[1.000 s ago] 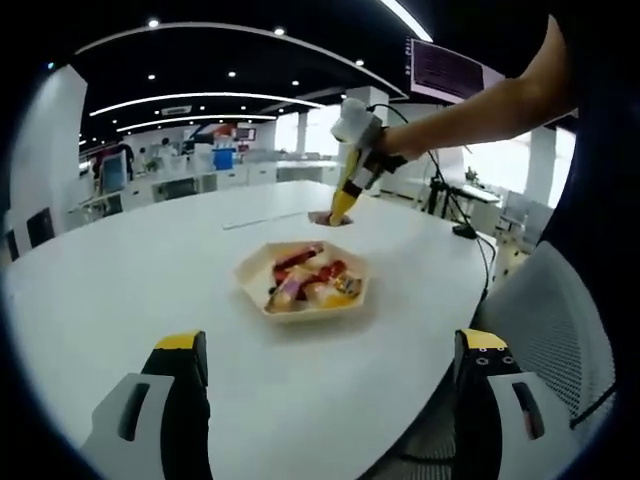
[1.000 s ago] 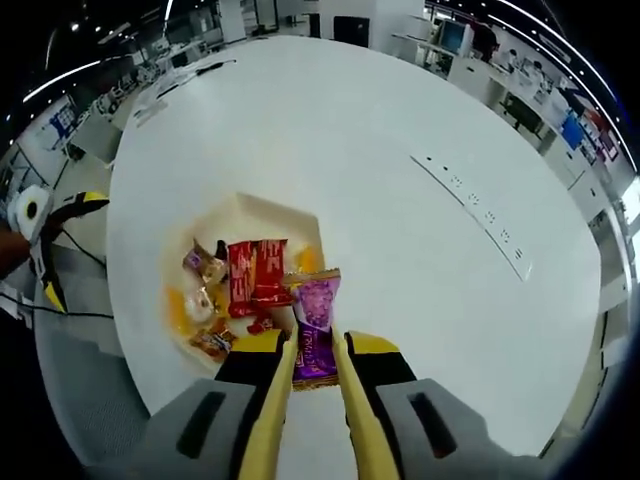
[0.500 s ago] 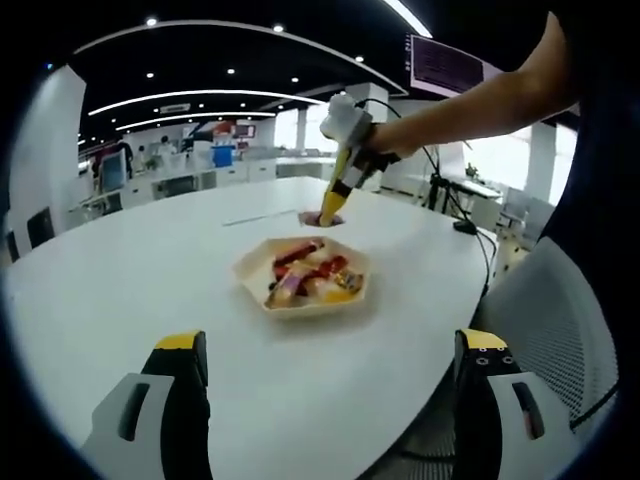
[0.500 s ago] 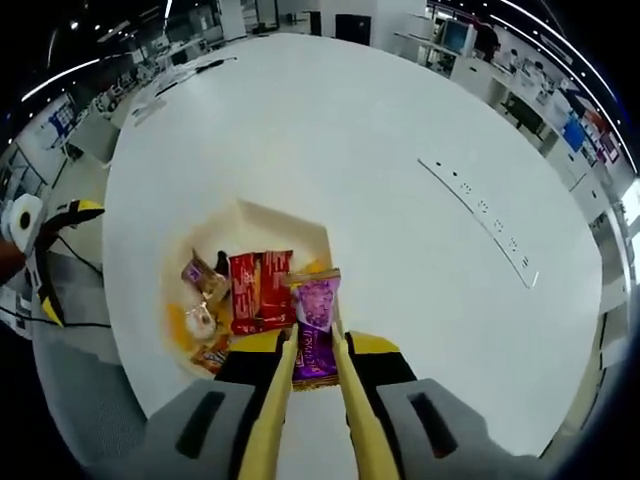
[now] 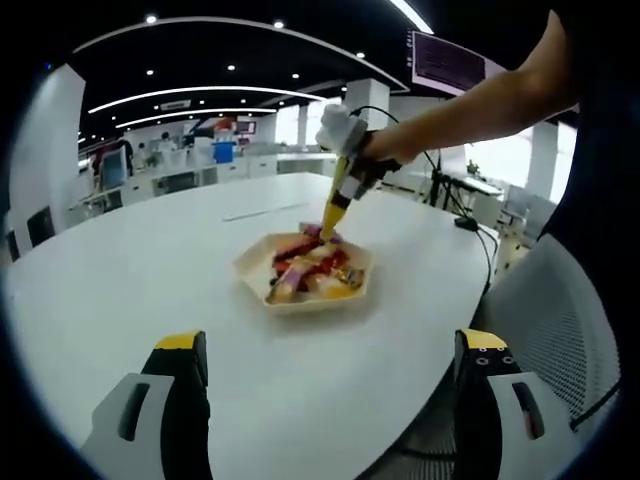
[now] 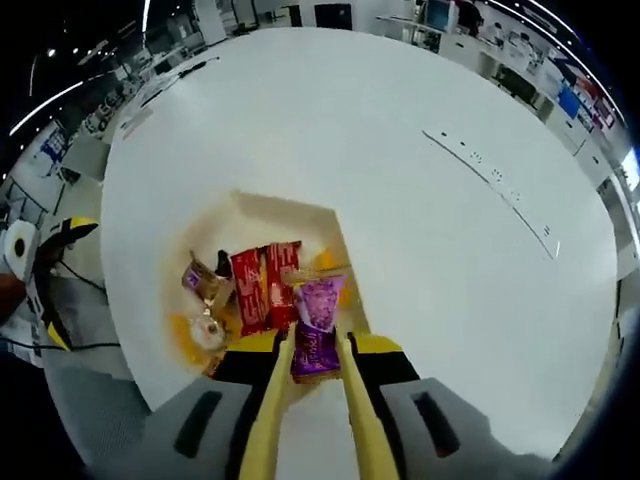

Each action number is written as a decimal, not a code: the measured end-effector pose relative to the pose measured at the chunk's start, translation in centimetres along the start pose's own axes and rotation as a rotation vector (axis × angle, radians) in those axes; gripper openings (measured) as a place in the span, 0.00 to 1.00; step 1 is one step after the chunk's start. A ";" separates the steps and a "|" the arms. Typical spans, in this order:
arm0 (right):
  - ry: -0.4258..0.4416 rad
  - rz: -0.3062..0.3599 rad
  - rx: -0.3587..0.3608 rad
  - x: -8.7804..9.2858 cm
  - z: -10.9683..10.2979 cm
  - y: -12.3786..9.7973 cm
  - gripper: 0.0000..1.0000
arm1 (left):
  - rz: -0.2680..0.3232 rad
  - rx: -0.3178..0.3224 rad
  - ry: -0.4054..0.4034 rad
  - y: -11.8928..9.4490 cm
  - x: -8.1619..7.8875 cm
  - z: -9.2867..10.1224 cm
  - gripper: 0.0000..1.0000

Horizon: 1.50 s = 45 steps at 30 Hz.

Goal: Place the target food into the container with the food tongs after gripping and lifting it, then release it inside without dropping or visibly crushing the food.

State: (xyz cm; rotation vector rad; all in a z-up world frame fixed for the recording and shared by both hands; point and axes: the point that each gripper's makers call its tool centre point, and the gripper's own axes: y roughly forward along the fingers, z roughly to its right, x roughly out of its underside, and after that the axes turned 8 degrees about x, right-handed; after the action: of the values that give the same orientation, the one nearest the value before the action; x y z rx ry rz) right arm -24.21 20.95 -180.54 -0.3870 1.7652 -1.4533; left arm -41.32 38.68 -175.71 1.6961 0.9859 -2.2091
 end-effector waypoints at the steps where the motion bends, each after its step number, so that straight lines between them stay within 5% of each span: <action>1: -0.033 -0.001 0.023 0.1 0.2 0.0 0.25 | -0.001 0.000 0.000 0.0 0.0 0.0 1.00; 22: -0.053 0.062 0.024 0.1 0.1 -0.7 0.25 | -0.004 -0.002 0.002 0.0 0.1 -0.1 1.00; 35: -0.138 0.282 0.080 -2.8 1.6 -5.3 0.25 | 0.001 0.019 -0.041 0.1 0.4 -0.1 1.00; 45: -0.136 0.387 0.083 -2.2 1.3 -8.3 0.26 | 0.024 -0.004 -0.074 -0.2 0.1 -0.7 1.00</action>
State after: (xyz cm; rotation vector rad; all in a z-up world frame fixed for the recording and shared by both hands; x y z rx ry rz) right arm -23.87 19.11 -172.09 -0.0894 1.5620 -1.1897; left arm -40.92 39.22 -175.85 1.6034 0.9462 -2.2357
